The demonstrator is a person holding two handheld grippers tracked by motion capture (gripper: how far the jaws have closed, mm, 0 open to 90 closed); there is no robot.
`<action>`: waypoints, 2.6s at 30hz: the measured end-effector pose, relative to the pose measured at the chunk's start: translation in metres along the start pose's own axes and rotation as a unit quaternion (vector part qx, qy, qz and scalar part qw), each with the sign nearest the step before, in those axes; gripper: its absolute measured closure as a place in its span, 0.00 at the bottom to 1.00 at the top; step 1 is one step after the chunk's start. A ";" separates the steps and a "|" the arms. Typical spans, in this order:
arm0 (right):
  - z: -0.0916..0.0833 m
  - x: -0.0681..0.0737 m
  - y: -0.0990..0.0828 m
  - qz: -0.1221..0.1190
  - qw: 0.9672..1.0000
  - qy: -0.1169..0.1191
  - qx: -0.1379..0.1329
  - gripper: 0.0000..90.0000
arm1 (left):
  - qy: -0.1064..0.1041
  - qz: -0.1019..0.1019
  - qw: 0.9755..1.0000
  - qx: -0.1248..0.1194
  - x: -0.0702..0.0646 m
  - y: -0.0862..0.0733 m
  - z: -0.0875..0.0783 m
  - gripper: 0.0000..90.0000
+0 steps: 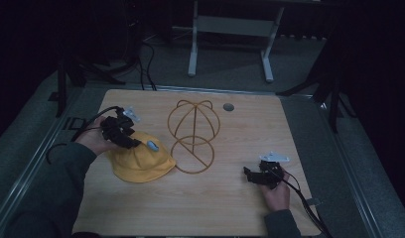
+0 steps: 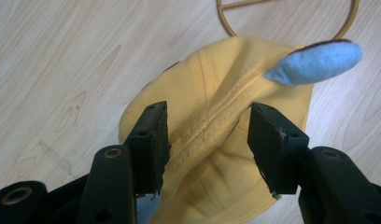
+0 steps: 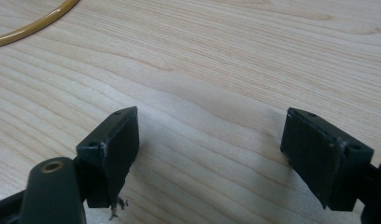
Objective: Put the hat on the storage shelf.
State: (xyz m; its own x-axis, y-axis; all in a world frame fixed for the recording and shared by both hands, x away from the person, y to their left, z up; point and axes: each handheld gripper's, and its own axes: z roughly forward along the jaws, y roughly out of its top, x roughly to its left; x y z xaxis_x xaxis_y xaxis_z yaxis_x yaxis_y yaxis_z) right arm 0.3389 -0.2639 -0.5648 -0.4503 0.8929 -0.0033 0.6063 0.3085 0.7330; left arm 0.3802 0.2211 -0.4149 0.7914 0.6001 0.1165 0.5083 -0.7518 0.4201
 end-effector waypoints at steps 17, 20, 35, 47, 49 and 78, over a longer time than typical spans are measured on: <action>0.000 0.000 0.000 -0.001 1.000 0.000 0.000 0.22 | 0.019 0.037 0.998 0.040 -0.006 0.000 0.009 0.74; 0.000 0.000 0.000 -0.001 1.000 0.000 0.000 0.22 | 0.017 0.040 0.998 0.043 -0.006 0.000 0.009 0.81; 0.000 0.000 0.000 -0.001 1.000 0.000 -0.001 0.22 | 0.021 0.048 0.997 0.062 -0.006 0.000 0.005 0.94; 0.000 0.000 0.000 -0.001 1.000 0.000 -0.001 0.22 | 0.036 0.032 0.997 0.052 -0.005 0.002 0.003 0.94; 0.000 0.000 0.000 -0.001 1.000 0.000 -0.001 0.22 | 0.037 0.027 0.998 0.049 -0.004 0.002 0.001 0.94; 0.000 0.000 0.000 0.000 1.000 0.000 0.000 0.22 | 0.048 -0.030 0.998 -0.040 0.012 -0.009 -0.032 0.94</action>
State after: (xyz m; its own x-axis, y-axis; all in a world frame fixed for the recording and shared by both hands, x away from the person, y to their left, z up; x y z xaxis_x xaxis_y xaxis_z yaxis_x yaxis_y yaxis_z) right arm 0.3389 -0.2639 -0.5648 -0.4506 0.8927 -0.0038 0.6058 0.3089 0.7332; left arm 0.3740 0.2440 -0.3882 0.7224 0.6696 0.1724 0.5218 -0.6915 0.4995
